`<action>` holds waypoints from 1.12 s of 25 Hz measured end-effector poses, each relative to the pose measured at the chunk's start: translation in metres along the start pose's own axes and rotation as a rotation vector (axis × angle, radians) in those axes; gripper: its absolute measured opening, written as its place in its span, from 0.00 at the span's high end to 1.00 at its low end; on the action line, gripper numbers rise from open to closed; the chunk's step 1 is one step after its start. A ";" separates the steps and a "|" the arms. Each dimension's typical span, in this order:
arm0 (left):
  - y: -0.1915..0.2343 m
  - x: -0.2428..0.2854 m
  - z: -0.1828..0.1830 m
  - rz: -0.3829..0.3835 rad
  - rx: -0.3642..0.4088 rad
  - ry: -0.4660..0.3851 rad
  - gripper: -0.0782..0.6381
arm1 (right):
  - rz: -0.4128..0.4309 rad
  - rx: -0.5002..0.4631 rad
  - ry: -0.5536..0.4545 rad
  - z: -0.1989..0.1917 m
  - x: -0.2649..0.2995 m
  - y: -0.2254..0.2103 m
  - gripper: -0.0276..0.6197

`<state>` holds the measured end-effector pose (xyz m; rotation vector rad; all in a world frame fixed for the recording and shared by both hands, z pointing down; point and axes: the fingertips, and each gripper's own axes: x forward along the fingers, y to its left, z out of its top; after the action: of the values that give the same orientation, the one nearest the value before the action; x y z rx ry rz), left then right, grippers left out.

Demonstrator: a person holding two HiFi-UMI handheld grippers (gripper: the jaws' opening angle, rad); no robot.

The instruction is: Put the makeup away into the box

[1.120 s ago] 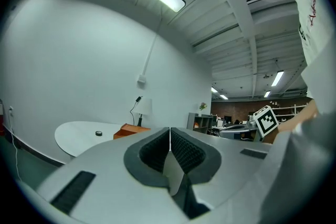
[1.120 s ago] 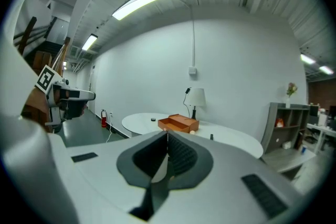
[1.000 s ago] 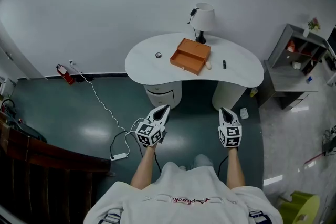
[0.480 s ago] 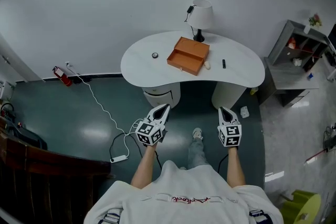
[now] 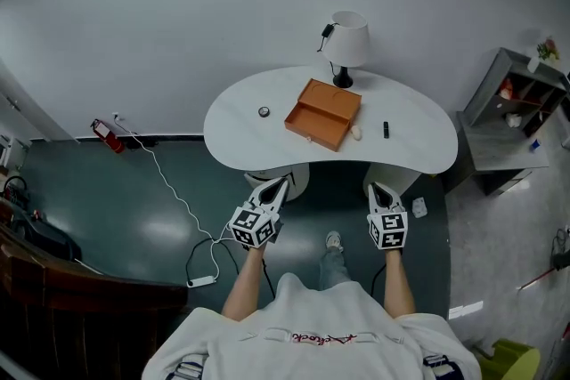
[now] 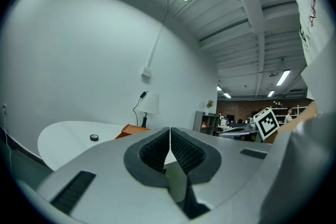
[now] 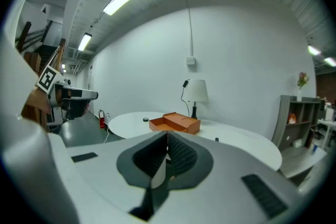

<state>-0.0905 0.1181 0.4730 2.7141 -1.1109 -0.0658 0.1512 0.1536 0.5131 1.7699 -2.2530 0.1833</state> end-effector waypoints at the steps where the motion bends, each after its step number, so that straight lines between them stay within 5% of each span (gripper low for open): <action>1: 0.005 0.009 0.004 0.003 0.002 -0.002 0.87 | 0.005 -0.001 -0.001 0.004 0.010 -0.005 0.93; 18: 0.076 0.171 0.035 0.084 0.003 0.008 0.87 | 0.078 0.015 -0.007 0.051 0.172 -0.113 0.93; 28: 0.111 0.204 0.017 0.133 -0.032 0.038 0.87 | 0.125 0.030 0.051 0.034 0.229 -0.124 0.93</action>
<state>-0.0229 -0.1044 0.4869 2.5952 -1.2643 -0.0111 0.2164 -0.0995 0.5378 1.6198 -2.3375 0.2850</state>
